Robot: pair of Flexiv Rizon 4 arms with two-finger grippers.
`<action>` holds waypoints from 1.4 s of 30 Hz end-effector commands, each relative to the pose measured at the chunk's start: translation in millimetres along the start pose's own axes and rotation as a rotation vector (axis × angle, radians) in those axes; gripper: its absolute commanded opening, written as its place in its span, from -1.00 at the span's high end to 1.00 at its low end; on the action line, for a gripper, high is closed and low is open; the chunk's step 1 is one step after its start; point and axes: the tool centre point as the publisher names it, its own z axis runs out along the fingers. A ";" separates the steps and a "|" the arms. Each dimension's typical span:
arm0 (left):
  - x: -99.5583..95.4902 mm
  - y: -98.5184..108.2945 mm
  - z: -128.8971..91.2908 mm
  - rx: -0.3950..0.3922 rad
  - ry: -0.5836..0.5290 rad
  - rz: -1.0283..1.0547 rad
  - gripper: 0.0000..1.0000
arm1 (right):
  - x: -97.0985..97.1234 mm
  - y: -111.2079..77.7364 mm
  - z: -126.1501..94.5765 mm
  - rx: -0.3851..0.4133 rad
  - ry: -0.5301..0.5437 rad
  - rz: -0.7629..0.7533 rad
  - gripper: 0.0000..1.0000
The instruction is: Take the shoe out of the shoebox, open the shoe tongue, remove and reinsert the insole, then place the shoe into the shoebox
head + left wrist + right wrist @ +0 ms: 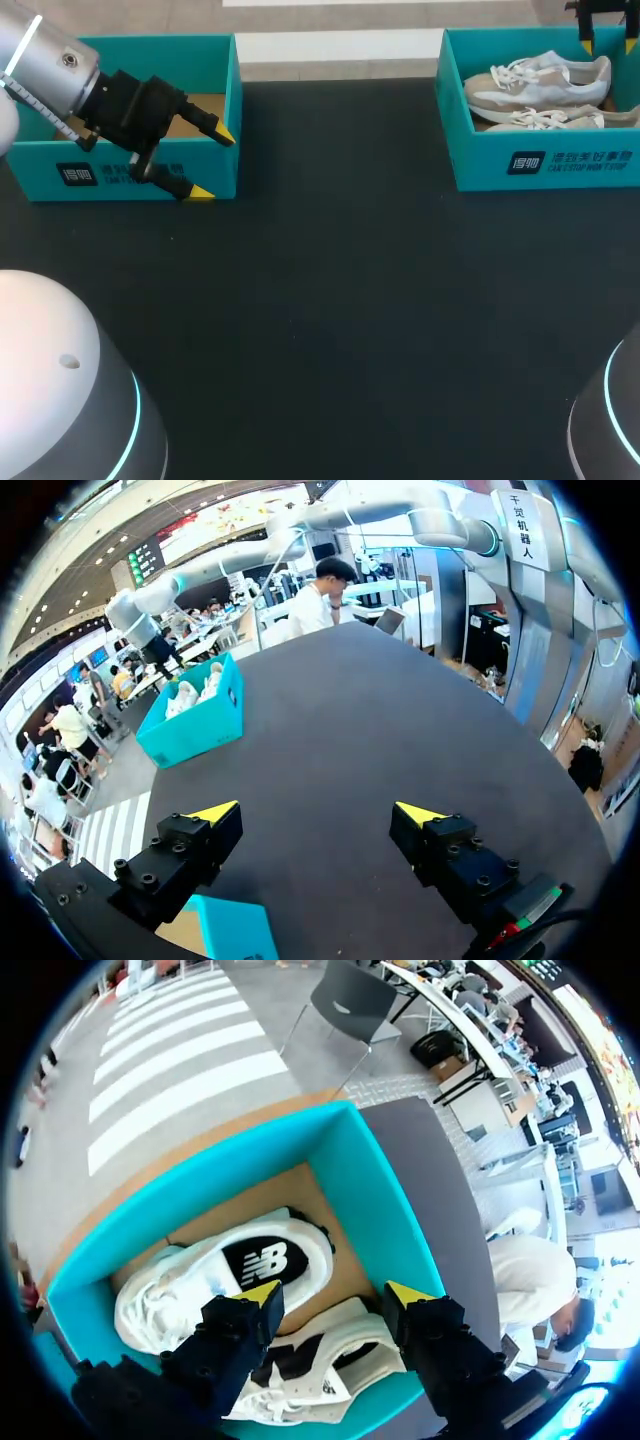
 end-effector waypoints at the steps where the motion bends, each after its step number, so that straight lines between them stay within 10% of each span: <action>1: 0.3 -0.2 -0.2 -0.003 0.001 0.000 -1.00 | -13.1 -43.7 -32.4 -0.094 0.037 0.020 -0.47; 7: 0.3 -0.2 -0.2 -0.003 0.001 0.000 -1.00 | -14.1 -72.2 -70.1 -0.101 0.095 0.048 -1.00; 24: 0.3 -0.2 -0.2 -0.003 0.001 0.000 -1.00 | -14.1 -72.2 -70.1 -0.101 0.095 0.048 -1.00; 35: -31.1 15.4 -25.8 -0.400 -0.329 -0.922 -1.00 | -10.7 -129.7 -74.7 0.018 0.169 -0.156 -1.00; 42: -31.8 28.3 -32.3 -0.446 -0.435 -1.087 -1.00 | -9.3 -176.3 -83.8 0.022 0.186 -0.318 -1.00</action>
